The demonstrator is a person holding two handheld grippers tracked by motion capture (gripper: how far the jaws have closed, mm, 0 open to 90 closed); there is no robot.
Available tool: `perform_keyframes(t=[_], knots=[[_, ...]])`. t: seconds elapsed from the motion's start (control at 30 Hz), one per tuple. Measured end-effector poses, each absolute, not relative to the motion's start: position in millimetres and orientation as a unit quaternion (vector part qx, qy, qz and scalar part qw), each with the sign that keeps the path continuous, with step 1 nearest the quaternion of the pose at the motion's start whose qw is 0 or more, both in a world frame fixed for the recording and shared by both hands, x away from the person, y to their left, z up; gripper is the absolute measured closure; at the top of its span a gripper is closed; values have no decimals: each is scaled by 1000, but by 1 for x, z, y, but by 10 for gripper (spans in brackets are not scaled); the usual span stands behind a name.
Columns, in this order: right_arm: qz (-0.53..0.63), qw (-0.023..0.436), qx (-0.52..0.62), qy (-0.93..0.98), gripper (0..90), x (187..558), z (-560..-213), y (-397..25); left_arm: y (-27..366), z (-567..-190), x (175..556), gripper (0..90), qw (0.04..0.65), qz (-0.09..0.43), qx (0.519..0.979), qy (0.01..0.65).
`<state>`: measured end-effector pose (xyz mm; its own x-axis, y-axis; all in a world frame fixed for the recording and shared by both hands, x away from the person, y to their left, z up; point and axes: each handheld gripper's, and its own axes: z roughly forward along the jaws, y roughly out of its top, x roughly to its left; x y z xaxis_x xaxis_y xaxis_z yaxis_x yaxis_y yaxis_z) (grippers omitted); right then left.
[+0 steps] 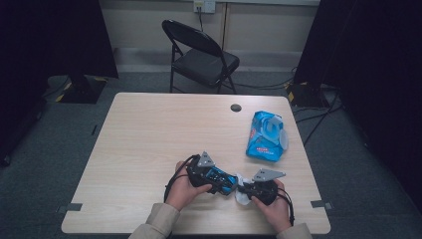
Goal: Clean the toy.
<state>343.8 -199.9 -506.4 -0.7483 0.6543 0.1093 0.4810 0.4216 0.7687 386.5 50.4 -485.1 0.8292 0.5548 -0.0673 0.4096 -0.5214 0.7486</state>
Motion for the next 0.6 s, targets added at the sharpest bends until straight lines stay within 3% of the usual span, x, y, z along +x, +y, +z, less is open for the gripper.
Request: perform_keyframes(t=[0.6], knots=[[413,70,279,864,842,314,-503,-172,49,-485,386,140,399,90,869,280]])
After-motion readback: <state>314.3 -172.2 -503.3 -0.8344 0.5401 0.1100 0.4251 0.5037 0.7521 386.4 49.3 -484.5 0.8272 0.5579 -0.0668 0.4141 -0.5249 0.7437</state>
